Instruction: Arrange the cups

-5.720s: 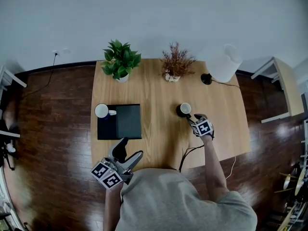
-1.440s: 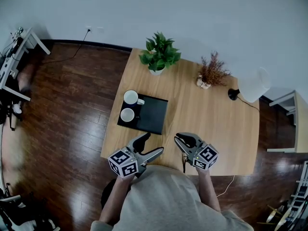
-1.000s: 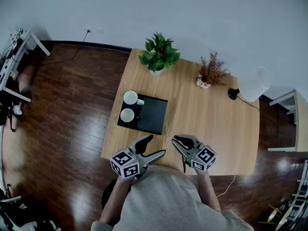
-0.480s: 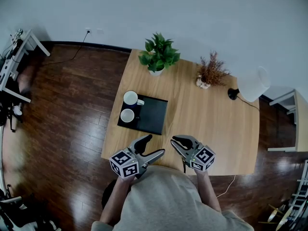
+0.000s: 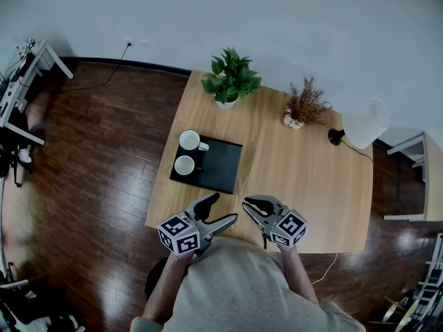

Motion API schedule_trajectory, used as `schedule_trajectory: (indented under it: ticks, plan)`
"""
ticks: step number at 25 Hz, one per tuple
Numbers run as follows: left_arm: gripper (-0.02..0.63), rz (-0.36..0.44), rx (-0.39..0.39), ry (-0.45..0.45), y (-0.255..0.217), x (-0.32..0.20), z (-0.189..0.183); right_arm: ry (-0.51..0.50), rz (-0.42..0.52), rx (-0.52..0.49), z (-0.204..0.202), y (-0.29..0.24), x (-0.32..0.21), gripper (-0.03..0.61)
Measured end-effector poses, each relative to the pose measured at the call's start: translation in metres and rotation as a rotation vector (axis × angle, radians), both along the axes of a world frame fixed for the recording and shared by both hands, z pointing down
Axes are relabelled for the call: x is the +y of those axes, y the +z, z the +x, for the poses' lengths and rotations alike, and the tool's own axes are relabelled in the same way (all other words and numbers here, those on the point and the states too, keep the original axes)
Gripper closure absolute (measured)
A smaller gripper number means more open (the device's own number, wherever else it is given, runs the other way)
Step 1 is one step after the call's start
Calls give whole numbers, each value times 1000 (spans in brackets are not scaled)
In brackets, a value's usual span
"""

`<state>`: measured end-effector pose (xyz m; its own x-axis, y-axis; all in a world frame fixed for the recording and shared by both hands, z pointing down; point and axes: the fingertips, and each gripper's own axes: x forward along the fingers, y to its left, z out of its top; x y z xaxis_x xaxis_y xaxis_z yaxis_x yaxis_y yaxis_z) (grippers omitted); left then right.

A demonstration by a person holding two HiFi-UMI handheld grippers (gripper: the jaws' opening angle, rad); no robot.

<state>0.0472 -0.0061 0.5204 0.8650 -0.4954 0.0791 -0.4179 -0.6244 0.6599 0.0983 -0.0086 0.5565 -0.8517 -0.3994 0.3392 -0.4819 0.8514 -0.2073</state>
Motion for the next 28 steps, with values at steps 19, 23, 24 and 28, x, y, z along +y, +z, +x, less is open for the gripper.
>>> schedule_trajectory:
  ticks: [19,23,24,28]
  plan:
    - [229,-14,6,-17,4,-1,-6,-36,-4,39,-6,9,7,528]
    - [228,-15,6,-16,4,0,-6,-32,-10,42,-5,10,8,528]
    - [229,-15,6,-16,4,0,-6,-34,-9,42,-5,10,8,528]
    - [229,-16,5,-19,6,1,-5,-34,-7,40,-4,12,10,528]
